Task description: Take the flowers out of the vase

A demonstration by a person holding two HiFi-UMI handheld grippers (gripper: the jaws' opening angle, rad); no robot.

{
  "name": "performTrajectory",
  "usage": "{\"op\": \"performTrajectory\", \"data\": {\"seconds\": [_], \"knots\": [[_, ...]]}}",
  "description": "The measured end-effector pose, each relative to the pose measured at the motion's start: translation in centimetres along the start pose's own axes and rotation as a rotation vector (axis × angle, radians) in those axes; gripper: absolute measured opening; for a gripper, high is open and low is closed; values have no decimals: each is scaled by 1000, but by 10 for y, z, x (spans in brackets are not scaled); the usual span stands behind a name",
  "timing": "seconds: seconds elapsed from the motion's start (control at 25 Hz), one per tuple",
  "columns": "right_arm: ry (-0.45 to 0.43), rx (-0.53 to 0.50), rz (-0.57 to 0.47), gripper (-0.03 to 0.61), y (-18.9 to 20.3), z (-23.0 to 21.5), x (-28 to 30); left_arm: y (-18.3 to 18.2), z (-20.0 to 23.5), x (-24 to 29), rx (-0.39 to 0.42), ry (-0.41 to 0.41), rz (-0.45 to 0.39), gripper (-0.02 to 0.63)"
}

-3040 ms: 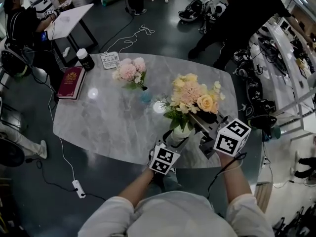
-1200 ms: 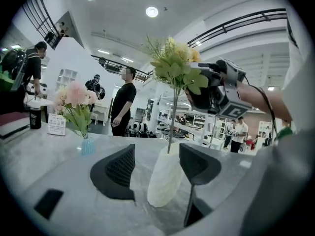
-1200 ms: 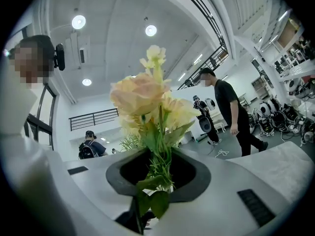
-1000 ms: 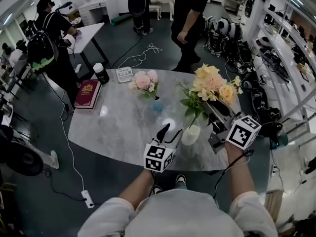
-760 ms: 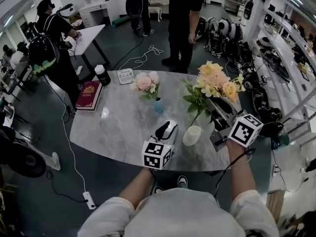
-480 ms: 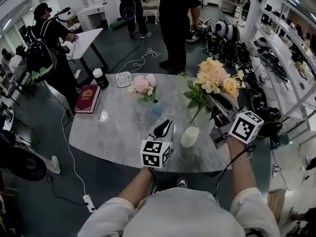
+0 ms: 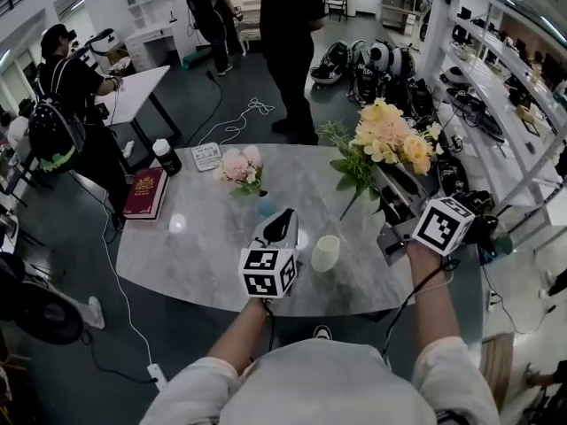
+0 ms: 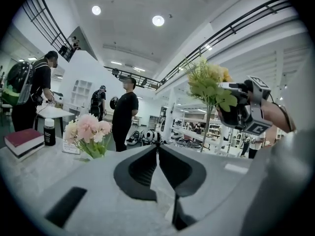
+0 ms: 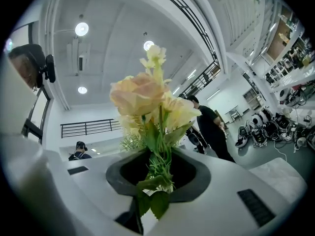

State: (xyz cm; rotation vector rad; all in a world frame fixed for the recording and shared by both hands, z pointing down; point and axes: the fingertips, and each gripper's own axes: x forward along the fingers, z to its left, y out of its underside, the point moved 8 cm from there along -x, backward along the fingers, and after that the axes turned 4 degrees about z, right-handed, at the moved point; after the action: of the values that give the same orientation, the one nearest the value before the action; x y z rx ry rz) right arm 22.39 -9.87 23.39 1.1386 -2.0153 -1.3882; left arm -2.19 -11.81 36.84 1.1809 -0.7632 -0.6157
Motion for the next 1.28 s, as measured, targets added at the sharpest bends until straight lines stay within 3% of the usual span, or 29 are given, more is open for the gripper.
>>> {"op": "performTrajectory", "data": {"seconds": [0.16, 1.0, 1.28], "knots": [[55, 6, -5, 100, -3, -14, -17, -6, -8, 11, 10, 7, 5, 14], [322, 131, 82, 100, 22, -70, -99, -28, -125, 70, 78, 246, 46, 9], [425, 167, 145, 100, 40, -87, -137, -9, -172, 78, 75, 286, 88, 9]]}}
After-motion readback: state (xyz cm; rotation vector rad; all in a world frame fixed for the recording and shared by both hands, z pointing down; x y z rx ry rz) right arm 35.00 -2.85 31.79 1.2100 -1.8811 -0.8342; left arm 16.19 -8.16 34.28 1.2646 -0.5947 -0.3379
